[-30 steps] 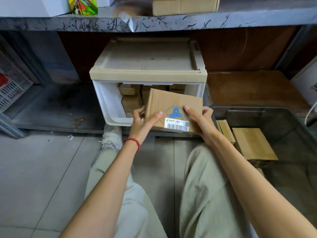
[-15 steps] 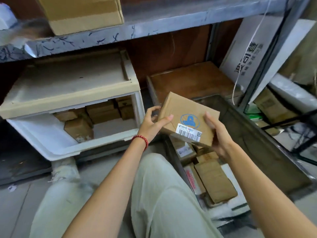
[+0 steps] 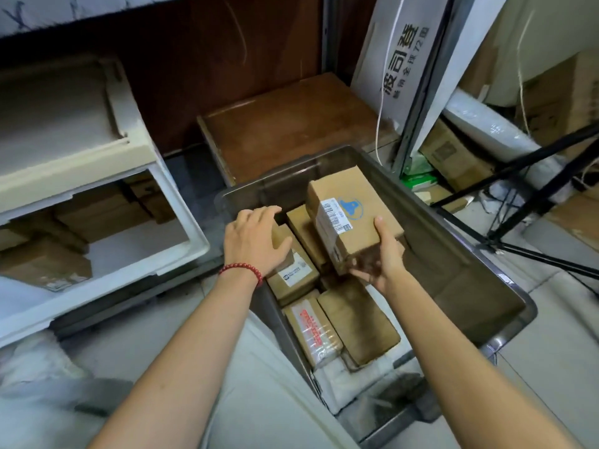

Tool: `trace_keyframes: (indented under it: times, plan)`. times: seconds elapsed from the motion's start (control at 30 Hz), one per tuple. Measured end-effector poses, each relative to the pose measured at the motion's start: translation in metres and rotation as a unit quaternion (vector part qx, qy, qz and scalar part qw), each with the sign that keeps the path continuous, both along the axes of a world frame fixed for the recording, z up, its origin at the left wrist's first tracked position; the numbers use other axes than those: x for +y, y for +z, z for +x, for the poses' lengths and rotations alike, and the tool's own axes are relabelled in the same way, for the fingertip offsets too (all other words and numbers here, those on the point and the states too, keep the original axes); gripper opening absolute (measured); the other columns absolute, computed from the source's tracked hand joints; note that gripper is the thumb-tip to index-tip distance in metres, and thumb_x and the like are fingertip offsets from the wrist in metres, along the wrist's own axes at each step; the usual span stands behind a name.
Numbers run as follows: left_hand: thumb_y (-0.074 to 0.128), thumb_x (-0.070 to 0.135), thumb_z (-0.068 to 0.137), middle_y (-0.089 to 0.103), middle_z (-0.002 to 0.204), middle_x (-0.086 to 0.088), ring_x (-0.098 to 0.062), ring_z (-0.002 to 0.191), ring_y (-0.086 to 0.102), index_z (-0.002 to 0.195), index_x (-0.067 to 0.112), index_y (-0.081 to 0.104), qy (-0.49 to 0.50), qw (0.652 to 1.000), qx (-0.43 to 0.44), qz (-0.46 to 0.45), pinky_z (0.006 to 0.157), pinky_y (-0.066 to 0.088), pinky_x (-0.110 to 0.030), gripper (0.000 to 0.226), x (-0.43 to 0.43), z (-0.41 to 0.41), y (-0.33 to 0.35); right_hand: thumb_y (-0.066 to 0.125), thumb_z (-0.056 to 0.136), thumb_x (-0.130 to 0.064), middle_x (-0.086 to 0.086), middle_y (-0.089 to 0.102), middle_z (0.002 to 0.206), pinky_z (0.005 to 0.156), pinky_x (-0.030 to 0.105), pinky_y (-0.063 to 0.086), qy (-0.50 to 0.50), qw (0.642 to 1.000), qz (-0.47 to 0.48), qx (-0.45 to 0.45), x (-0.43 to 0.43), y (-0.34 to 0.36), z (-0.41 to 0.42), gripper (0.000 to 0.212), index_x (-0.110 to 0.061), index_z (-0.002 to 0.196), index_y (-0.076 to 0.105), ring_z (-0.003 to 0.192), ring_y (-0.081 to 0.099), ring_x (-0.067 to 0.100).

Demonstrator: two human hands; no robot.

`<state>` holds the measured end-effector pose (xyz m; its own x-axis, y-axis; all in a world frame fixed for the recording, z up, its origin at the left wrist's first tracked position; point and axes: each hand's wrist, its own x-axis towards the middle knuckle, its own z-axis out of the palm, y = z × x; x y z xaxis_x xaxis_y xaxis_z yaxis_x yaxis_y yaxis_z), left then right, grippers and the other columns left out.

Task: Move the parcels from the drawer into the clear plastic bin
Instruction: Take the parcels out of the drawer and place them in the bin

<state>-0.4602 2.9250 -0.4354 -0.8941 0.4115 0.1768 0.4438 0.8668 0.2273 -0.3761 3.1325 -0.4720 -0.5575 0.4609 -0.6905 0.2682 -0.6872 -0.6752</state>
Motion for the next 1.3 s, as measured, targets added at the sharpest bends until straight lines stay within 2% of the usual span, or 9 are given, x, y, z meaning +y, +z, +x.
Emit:
trace_keyframes:
  times: [0.1, 0.27, 0.43, 0.5, 0.6, 0.77, 0.83, 1.07, 1.3]
  plan:
    - [0.057, 0.050, 0.085, 0.051, 0.136, 0.003, -0.023, 0.126, 0.040, 0.135, 0.029, 0.043, 0.004, 1.000, -0.002, -0.028, 0.097, 0.037, -0.040, 0.056, -0.007, -0.003, -0.006, 0.069, 0.082, -0.048, 0.006, 0.047, 0.132, 0.077, 0.055, 0.056, 0.021, 1.000, 0.003, -0.010, -0.007, -0.009, -0.013, 0.076, -0.024, 0.142, 0.028, 0.113, 0.055, 0.029]
    - [0.057, 0.050, 0.084, 0.054, 0.131, 0.003, -0.023, 0.124, 0.043, 0.133, 0.030, 0.044, 0.016, 0.999, 0.008, -0.040, 0.094, 0.037, -0.039, 0.054, -0.013, -0.007, -0.005, 0.060, 0.094, -0.024, 0.008, 0.042, 0.138, 0.064, 0.035, 0.056, 0.004, 1.000, 0.010, 0.019, -0.027, -0.009, -0.047, 0.068, -0.022, 0.148, 0.019, 0.115, 0.055, 0.026]
    - [0.056, 0.051, 0.086, 0.056, 0.129, 0.000, -0.025, 0.122, 0.045, 0.133, 0.030, 0.045, 0.039, 0.998, 0.008, -0.042, 0.095, 0.037, -0.041, 0.053, -0.025, -0.003, -0.001, 0.060, 0.091, -0.038, 0.007, 0.046, 0.139, 0.089, 0.040, 0.053, 0.078, 0.989, 0.114, -0.046, -0.028, -0.007, -0.049, 0.072, -0.025, 0.150, 0.021, 0.121, 0.053, 0.027]
    - [0.053, 0.054, 0.086, 0.055, 0.130, 0.000, -0.025, 0.123, 0.045, 0.133, 0.029, 0.045, 0.060, 0.997, 0.008, -0.056, 0.096, 0.036, -0.042, 0.054, -0.036, -0.003, 0.002, 0.061, 0.087, -0.047, 0.010, 0.037, 0.147, 0.107, 0.046, 0.039, 0.119, 0.956, 0.241, -0.119, -0.027, -0.008, -0.042, 0.078, -0.022, 0.150, 0.023, 0.131, 0.042, 0.031]
    - [0.049, 0.056, 0.087, 0.053, 0.133, 0.000, -0.024, 0.124, 0.043, 0.133, 0.029, 0.044, 0.093, 0.993, -0.002, -0.074, 0.097, 0.035, -0.041, 0.054, -0.054, -0.001, 0.008, 0.063, 0.086, -0.049, 0.009, 0.025, 0.155, 0.114, 0.049, 0.025, 0.125, 0.887, 0.412, -0.168, -0.035, 0.000, -0.031, 0.079, -0.018, 0.149, 0.026, 0.141, 0.024, 0.031]
    - [0.047, 0.057, 0.088, 0.053, 0.135, 0.000, -0.024, 0.126, 0.043, 0.135, 0.029, 0.043, 0.145, 0.986, -0.014, -0.083, 0.097, 0.034, -0.041, 0.055, -0.093, 0.008, 0.021, 0.060, 0.087, -0.049, 0.005, 0.039, 0.147, 0.109, 0.046, 0.031, 0.229, 0.767, 0.596, -0.060, -0.071, 0.024, -0.026, 0.069, -0.017, 0.143, 0.037, 0.136, 0.034, 0.026]
    - [0.048, 0.056, 0.087, 0.055, 0.132, 0.001, -0.024, 0.123, 0.045, 0.132, 0.028, 0.046, 0.150, 0.983, -0.003, -0.106, 0.094, 0.034, -0.040, 0.053, -0.120, 0.015, 0.025, 0.058, 0.089, -0.050, 0.004, 0.044, 0.142, 0.105, 0.043, 0.035, 0.298, 0.721, 0.626, 0.002, -0.095, 0.036, -0.031, 0.063, -0.016, 0.140, 0.041, 0.131, 0.040, 0.024]
    - [0.050, 0.055, 0.086, 0.056, 0.131, 0.000, -0.025, 0.122, 0.046, 0.132, 0.029, 0.046, 0.266, 0.958, -0.009, -0.108, 0.094, 0.035, -0.040, 0.053, -0.230, 0.052, 0.035, 0.054, 0.090, -0.055, 0.002, 0.046, 0.143, 0.107, 0.040, 0.038, 0.443, 0.620, 0.634, 0.132, -0.210, 0.077, -0.050, 0.059, -0.020, 0.138, 0.048, 0.131, 0.043, 0.022]
    - [0.051, 0.056, 0.085, 0.055, 0.130, -0.001, -0.025, 0.121, 0.047, 0.133, 0.028, 0.045, 0.340, 0.936, -0.025, -0.093, 0.096, 0.035, -0.043, 0.056, -0.287, 0.082, 0.031, 0.053, 0.089, -0.059, 0.003, 0.040, 0.147, 0.103, 0.044, 0.039, 0.521, 0.574, 0.610, 0.163, -0.322, 0.080, -0.050, 0.062, -0.021, 0.138, 0.046, 0.132, 0.040, 0.024]
